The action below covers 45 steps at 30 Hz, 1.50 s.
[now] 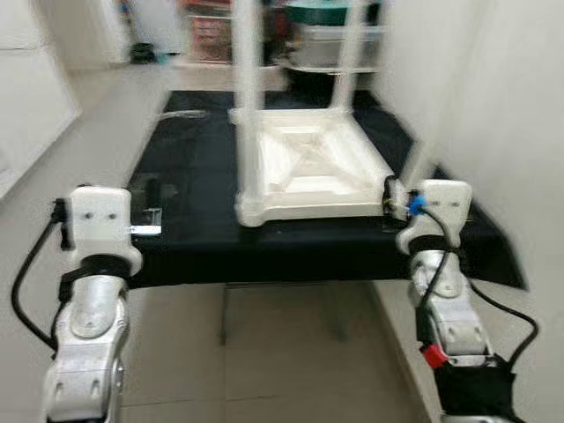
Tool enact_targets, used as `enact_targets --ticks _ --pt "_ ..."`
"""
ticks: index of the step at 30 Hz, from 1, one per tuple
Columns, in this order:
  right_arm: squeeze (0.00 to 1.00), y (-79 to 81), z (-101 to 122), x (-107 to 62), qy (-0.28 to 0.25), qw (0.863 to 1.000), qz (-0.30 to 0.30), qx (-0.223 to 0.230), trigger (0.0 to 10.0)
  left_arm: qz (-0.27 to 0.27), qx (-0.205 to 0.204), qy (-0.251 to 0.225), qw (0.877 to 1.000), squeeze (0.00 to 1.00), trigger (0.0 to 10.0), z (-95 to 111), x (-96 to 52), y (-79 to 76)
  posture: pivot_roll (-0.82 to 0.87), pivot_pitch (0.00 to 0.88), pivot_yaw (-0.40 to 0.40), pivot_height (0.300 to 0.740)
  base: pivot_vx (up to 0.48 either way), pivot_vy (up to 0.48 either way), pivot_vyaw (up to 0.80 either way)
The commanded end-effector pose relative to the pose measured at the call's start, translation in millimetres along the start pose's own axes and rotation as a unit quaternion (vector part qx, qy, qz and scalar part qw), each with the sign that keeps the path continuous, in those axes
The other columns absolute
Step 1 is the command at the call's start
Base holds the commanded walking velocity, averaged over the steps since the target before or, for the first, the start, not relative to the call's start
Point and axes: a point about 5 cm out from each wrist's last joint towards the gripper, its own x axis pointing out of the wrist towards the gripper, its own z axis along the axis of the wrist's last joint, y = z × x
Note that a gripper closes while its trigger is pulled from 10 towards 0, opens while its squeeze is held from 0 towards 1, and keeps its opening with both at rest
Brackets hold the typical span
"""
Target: Building children table
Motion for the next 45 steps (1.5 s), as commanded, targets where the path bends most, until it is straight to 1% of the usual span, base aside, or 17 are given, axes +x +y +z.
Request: enact_targets --ticks 1,12,15,16,21,28,41,45 --pt "0.00 1.5 -1.0 -1.7 -0.003 1.000 0.005 0.002 10.0 0.005 -0.001 0.000 1.000 0.00 10.0 2.0 -1.0 0.4 0.13 0.012 -0.065 0.740 0.000 0.000 0.43" --pt "0.00 0.1 -1.5 -0.7 0.001 1.000 0.000 0.002 10.0 0.011 -0.008 0.006 1.000 0.00 10.0 0.7 -1.3 1.1 0.13 0.016 -0.069 0.740 0.000 0.000 0.00" --pt "0.00 -0.6 -0.7 1.4 0.000 1.000 -0.001 0.008 10.0 0.017 -0.005 0.002 1.000 0.00 10.0 2.9 -0.5 3.1 0.13 0.020 -0.068 0.740 0.000 0.000 0.00" --pt "0.00 -2.4 0.9 5.3 -0.004 1.000 -0.001 0.008 10.0 0.024 -0.001 -0.001 1.000 0.00 10.0 3.4 1.3 7.6 0.14 0.021 -0.071 0.740 0.000 0.000 0.00" --pt "0.00 -4.5 4.4 10.0 -0.014 1.000 -0.004 0.004 10.0 0.029 0.006 0.000 1.000 0.00 10.0 2.2 2.4 12.3 0.13 0.020 -0.067 0.740 0.000 0.000 0.00" --pt "0.00 -4.4 9.4 15.1 -0.025 1.000 -0.001 0.000 10.0 0.033 0.016 -0.008 0.999 0.00 10.0 3.5 3.3 13.8 0.13 0.019 -0.069 0.740 0.000 0.000 0.00" --pt "0.00 -1.2 6.6 13.3 -0.022 1.000 0.004 0.003 10.0 0.033 0.017 -0.010 0.999 0.00 10.0 4.1 4.0 14.6 0.13 0.022 -0.073 0.740 0.000 0.000 0.00" --pt "0.00 -1.3 7.6 13.8 -0.025 1.000 0.003 0.004 10.0 0.031 0.017 -0.011 0.999 0.00 10.0 4.3 3.9 14.2 0.13 0.023 -0.071 0.740 0.242 0.000 0.00"
